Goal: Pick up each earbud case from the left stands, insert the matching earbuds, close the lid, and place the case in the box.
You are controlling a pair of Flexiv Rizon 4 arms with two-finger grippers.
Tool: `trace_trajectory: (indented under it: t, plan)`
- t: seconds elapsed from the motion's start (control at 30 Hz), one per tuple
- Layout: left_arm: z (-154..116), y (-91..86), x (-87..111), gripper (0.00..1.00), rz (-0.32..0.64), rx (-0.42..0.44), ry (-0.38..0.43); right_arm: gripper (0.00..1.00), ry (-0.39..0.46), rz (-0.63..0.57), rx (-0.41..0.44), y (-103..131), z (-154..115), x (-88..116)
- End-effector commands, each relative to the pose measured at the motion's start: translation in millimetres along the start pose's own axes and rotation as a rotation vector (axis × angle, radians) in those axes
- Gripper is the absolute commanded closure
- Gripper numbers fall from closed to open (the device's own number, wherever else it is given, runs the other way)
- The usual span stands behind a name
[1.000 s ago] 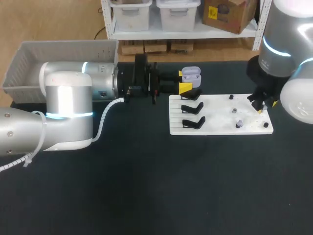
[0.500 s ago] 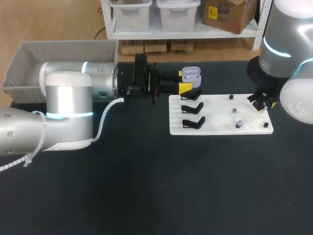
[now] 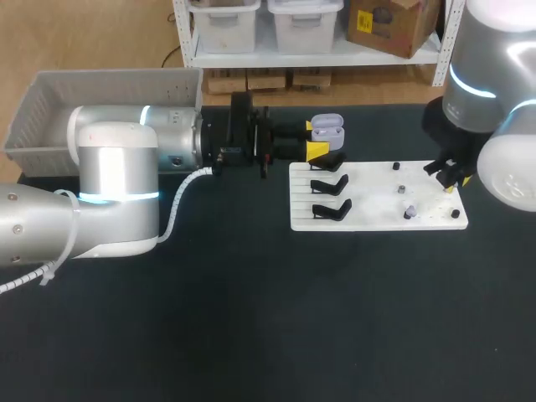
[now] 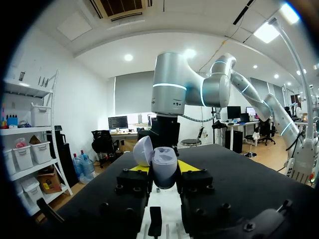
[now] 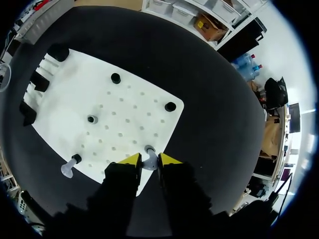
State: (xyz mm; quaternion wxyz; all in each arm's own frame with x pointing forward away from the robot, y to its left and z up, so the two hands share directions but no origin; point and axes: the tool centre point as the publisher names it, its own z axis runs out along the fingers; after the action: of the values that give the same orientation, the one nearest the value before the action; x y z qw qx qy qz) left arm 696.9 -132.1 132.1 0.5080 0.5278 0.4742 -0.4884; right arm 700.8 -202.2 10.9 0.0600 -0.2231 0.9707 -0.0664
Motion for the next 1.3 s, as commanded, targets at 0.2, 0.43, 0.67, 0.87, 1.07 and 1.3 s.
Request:
trace_trajectory:
  t: [0.2,0.43,0.67,0.87,1.07,1.3]
  plan:
    - [0,-1.4,0.3,1.0,0.002,-0.005,-0.002,1.0,-0.004,0.007,0.006,-1,-3,3]
    - [0,-1.4,0.3,1.0,0.002,-0.005,-0.002,1.0,-0.004,0.035,0.004,3,-36,13]
    - [0,-1.4,0.3,1.0,0.002,-0.005,-0.002,1.0,0.037,0.062,0.003,17,-82,21]
    - [0,-1.4,0.3,1.0,0.002,-0.005,-0.002,1.0,0.041,0.079,0.043,28,-100,22]
    - [0,-1.4,0.3,1.0,0.002,-0.005,-0.002,1.0,0.041,0.079,0.043,28,-100,22]
    - [0,-1.4,0.3,1.0,0.002,-0.005,-0.002,1.0,0.041,0.079,0.043,28,-100,22]
